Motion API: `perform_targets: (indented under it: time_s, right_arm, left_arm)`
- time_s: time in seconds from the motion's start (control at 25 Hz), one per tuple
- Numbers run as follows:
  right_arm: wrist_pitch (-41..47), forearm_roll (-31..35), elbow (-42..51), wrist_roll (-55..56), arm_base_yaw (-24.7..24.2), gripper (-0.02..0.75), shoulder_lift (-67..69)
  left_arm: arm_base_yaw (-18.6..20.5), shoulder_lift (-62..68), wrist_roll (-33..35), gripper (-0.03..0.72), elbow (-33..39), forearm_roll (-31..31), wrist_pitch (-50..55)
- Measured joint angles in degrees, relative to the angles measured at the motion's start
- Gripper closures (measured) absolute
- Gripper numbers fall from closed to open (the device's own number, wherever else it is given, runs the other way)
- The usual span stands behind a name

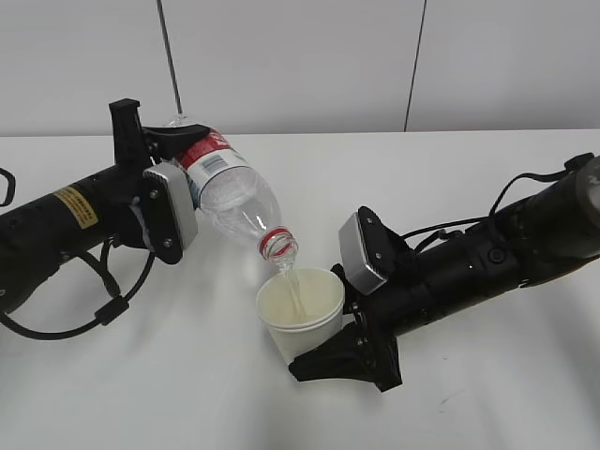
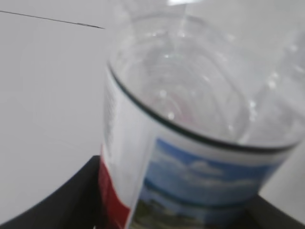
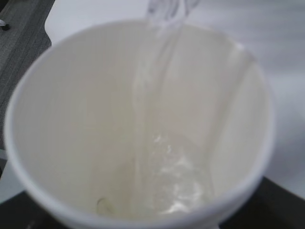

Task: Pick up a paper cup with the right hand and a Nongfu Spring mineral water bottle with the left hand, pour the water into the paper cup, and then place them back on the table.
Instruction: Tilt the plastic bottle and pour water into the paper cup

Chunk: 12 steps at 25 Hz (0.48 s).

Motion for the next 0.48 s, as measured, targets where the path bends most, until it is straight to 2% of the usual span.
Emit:
perform_targets:
  time_s: [0.48]
  right_arm:
    - [0.0, -0.3, 0.0, 0.0, 0.0, 0.228, 0.1]
  left_arm:
    - [0.0, 0.0, 0.0, 0.302, -0.1, 0.1, -0.2]
